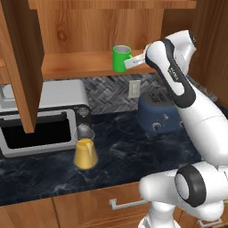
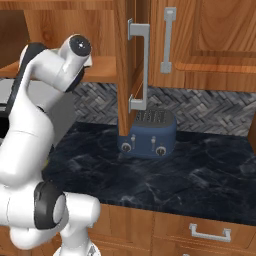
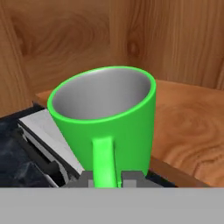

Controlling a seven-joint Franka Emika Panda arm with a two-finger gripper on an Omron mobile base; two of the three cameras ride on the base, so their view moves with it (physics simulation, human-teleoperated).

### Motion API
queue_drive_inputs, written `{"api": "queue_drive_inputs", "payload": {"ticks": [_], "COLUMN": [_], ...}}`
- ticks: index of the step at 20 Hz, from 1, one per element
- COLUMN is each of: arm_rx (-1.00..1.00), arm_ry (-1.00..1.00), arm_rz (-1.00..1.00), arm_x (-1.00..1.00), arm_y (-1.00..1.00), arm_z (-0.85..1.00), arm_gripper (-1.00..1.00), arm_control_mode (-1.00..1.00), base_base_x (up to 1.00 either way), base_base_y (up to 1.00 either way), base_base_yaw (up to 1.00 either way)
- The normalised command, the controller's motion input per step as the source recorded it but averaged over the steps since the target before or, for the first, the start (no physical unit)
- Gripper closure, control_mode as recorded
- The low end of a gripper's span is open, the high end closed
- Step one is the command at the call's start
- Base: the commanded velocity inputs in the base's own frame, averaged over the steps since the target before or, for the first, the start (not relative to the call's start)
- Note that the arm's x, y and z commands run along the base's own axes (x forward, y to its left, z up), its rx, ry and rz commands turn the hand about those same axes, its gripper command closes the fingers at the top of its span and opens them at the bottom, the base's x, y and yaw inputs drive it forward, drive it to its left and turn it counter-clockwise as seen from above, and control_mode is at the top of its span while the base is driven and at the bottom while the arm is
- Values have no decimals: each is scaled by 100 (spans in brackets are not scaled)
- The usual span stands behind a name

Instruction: There is a tray on the dining counter. Grab the cup, mug, and pitcher and place them on the tray. The pitcher may be placed next to the tray if it cannot fit the tray.

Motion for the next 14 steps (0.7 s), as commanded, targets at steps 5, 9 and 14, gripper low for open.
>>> {"api": "queue_drive_inputs", "payload": {"ticks": [5,9,14], "arm_rx": [0,0,1], "arm_ry": [13,28,17], "arm_rz": [-19,-24,-10], "arm_x": [-99,-81,-57], "arm_y": [-14,-26,-29], "arm_z": [6,0,0], "arm_gripper": [100,100,100], "arm_control_mode": [-100,-100,-100], "base_base_x": [0,0,0], "base_base_y": [0,0,0], "base_base_yaw": [0,0,0]}}
